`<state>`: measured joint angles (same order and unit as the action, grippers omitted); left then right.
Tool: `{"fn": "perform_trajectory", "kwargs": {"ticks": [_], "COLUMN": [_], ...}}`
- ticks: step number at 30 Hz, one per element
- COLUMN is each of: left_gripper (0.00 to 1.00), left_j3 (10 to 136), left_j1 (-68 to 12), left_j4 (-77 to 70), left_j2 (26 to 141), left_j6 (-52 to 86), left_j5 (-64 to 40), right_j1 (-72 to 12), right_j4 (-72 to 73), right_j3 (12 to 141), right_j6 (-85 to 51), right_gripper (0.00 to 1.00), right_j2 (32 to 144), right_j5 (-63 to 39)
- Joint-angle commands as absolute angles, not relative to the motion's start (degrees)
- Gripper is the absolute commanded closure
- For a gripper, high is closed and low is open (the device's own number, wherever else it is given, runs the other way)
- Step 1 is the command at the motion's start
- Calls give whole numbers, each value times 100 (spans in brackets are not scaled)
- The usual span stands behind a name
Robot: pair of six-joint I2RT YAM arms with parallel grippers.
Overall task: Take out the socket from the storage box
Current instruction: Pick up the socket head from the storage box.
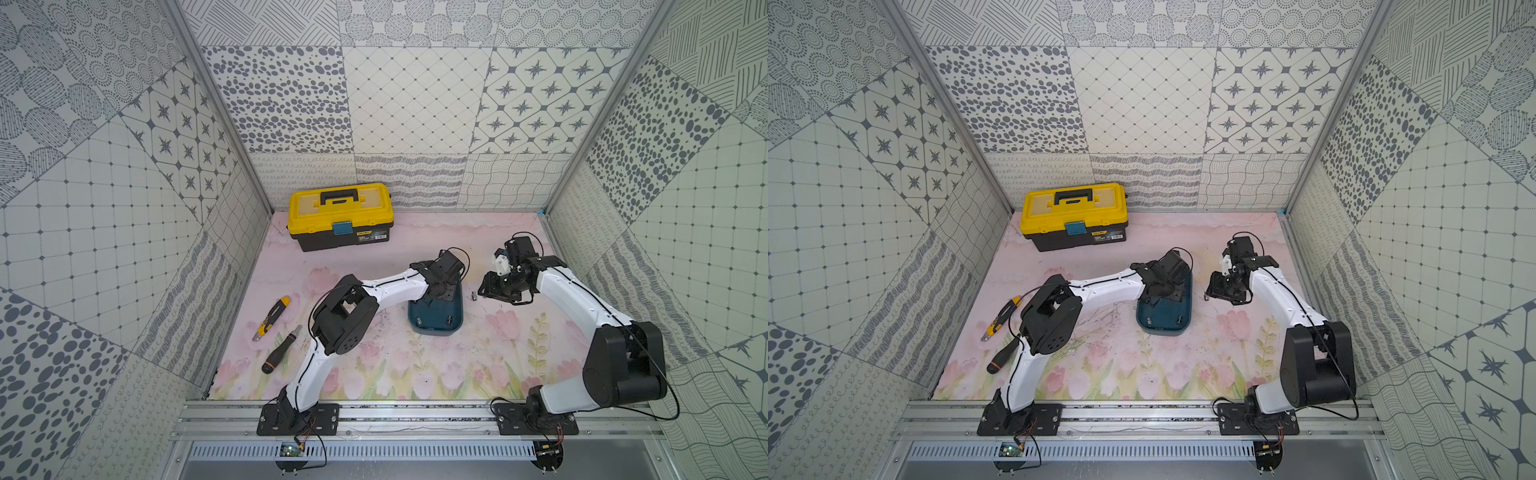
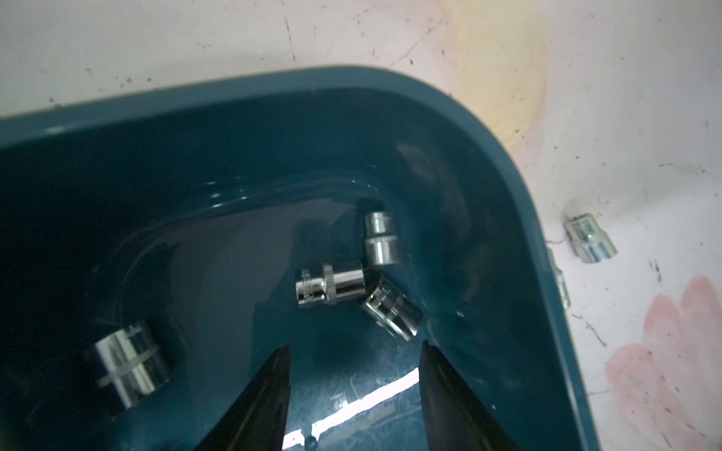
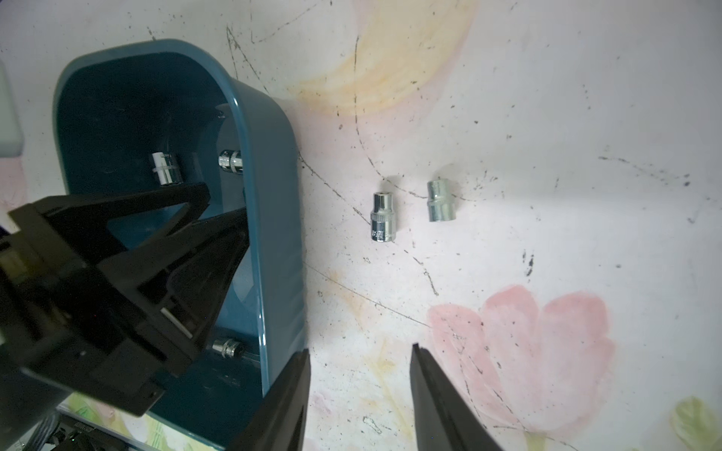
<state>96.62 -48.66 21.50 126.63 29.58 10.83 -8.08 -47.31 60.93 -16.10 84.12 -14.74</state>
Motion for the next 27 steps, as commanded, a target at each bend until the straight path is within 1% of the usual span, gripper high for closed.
{"fn": "perform_trajectory", "kwargs": {"ticks": [1,6,17,27], "left_gripper": [44,45,51,51], "left_j3": [9826,9919,10230,10274], "left_j1": [-4894,-4879,-4853,-4805], "left_j4": [1771,1707,1757,1854], "left_j2": [12794,12933,13197,13314], "left_j6": [3021,2997,3039,3102], "left_j5": [1655,1793,1899,1924], "right_j1": [-783,-780,-773,-773], "right_j4": [-4509,-4482,-4446,-4354], "right_j3": [6044,6014,5962,5937], "right_j6": [-1644,-1650,-1655,-1696], "right_gripper": [53,53,53,53], "right_j2": [8294,8289,8293,8299], "right_j5": [-1534,-1538,-1564,-1590]}}
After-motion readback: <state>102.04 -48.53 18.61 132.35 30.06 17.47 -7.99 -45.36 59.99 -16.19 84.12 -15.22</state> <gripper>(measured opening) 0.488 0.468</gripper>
